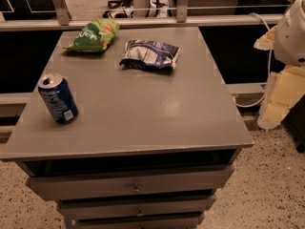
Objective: Move blue chip bag near pepsi can
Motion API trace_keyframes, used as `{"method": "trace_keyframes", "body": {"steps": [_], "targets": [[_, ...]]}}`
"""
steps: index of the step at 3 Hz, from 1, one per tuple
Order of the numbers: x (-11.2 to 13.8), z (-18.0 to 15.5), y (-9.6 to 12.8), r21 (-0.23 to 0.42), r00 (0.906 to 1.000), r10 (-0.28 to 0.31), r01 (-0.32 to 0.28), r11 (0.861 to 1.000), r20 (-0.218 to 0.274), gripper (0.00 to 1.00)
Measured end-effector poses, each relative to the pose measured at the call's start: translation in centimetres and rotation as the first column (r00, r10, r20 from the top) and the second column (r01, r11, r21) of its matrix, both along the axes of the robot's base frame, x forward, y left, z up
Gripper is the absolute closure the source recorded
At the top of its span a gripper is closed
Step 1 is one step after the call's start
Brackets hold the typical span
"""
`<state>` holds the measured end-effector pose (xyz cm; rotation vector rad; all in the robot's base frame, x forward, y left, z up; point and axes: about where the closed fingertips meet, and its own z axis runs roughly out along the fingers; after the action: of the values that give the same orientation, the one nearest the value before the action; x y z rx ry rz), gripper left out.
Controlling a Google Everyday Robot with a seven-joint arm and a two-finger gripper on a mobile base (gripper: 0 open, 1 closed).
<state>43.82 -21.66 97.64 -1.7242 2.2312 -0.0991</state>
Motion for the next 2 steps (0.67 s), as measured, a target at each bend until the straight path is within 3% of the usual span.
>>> {"method": "trace_keyframes", "body": {"steps": [1, 2], "targets": [[0.03, 0.09, 0.03, 0.002, 1.0000, -0.001, 0.001, 1.000, 0.004, 0.00], [0.72, 0.44, 0.43, 0.082, 0.9993, -0.018, 0.015, 0.996, 0.034, 0.00]]}}
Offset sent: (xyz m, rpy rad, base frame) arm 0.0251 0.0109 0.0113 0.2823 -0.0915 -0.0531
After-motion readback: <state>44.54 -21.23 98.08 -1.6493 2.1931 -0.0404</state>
